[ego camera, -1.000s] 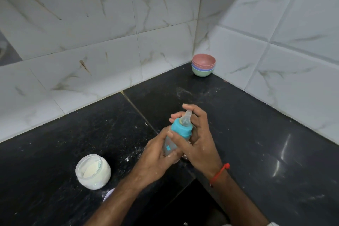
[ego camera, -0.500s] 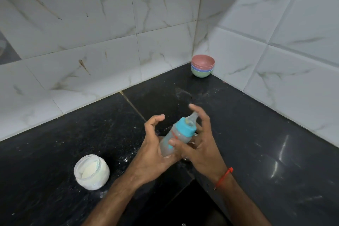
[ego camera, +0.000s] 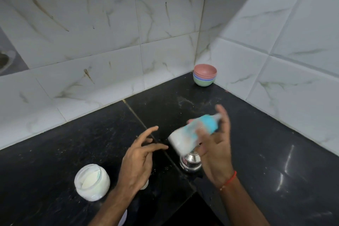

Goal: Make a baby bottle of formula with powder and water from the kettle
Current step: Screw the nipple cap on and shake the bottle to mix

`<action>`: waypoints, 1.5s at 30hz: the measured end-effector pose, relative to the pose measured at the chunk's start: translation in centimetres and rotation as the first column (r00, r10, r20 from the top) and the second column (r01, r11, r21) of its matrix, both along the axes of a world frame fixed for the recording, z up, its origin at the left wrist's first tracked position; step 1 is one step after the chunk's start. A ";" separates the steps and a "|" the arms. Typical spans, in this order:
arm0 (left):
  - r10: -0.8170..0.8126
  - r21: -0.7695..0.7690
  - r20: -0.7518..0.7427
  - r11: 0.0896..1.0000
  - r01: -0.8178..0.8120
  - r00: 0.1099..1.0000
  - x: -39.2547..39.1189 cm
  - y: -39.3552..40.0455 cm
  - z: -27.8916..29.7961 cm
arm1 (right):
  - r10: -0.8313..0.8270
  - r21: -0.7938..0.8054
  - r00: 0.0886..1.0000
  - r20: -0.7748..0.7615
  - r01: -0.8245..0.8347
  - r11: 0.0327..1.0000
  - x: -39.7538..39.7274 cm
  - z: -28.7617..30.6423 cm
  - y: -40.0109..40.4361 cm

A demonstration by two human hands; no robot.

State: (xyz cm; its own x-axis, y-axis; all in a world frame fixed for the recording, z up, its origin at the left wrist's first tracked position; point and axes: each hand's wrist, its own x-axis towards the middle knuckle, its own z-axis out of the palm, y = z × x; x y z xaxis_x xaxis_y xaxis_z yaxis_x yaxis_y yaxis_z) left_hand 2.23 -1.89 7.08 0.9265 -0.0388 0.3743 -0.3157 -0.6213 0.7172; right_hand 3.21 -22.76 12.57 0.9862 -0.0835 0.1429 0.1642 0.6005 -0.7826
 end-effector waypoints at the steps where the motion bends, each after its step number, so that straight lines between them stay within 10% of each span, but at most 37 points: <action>1: 0.008 -0.052 0.004 0.999 -0.008 1.000 -0.1 -0.1 0.1 | -0.103 0.178 0.993 -0.056 0.111 0.978 0.9 0.1 -0.6; 4: 0.022 -0.258 -0.031 0.966 -0.029 0.999 -0.3 -0.4 0.5 | -0.103 0.318 0.993 -0.052 0.114 0.941 2.0 -0.2 -1.5; 9: 0.006 -0.281 -0.200 0.958 -0.063 0.980 -0.1 -1.0 1.7 | 0.394 -0.415 0.909 0.133 -0.310 0.855 0.4 -1.2 -1.2; 14: 0.013 -0.291 -0.255 0.952 -0.090 0.967 -0.5 -1.6 2.0 | -0.100 0.280 0.991 -0.089 0.121 0.952 2.3 -1.1 -3.0; 16: 0.027 -0.283 -0.259 0.954 -0.102 0.966 -0.5 -1.8 2.0 | -0.072 0.233 0.996 -0.059 0.084 0.969 2.0 -1.5 -3.3; 20: 0.068 -0.195 -0.270 0.973 -0.124 0.960 -0.2 -2.0 1.7 | 0.322 -0.376 0.939 0.117 -0.259 0.890 0.6 -2.1 -2.8; 23: 0.082 -0.196 -0.271 0.971 -0.138 0.959 -0.3 -2.4 1.7 | 0.024 0.001 1.000 0.016 -0.024 1.000 1.6 -1.8 -3.3; 26: 0.096 -0.208 -0.282 0.965 -0.158 0.955 -0.6 -2.6 1.6 | -0.160 0.397 0.980 -0.117 0.194 0.897 3.3 -1.9 -4.2; 32: 0.134 -0.209 -0.281 0.958 -0.196 0.950 -0.5 -2.7 1.1 | 0.307 -0.281 0.952 0.003 -0.294 0.914 1.6 -3.0 -3.4; 39: 0.142 -0.241 -0.279 0.947 -0.212 0.950 -0.8 -3.0 0.6 | -0.091 0.300 0.988 -0.126 0.126 0.946 3.3 -1.9 -4.1; 41: 0.144 -0.242 -0.275 0.947 -0.213 0.951 -0.9 -3.3 0.5 | 0.075 -0.026 0.996 -0.048 -0.077 0.997 2.2 -2.2 -3.7; 43: 0.143 -0.243 -0.274 0.946 -0.212 0.951 -0.8 -3.5 0.3 | 0.430 -0.480 0.901 0.065 -0.350 0.805 1.3 -2.7 -3.2; 45: 0.138 -0.254 -0.273 0.944 -0.210 0.952 -0.8 -3.8 0.2 | 0.535 -0.565 0.841 0.073 -0.408 0.717 1.1 -3.1 -3.2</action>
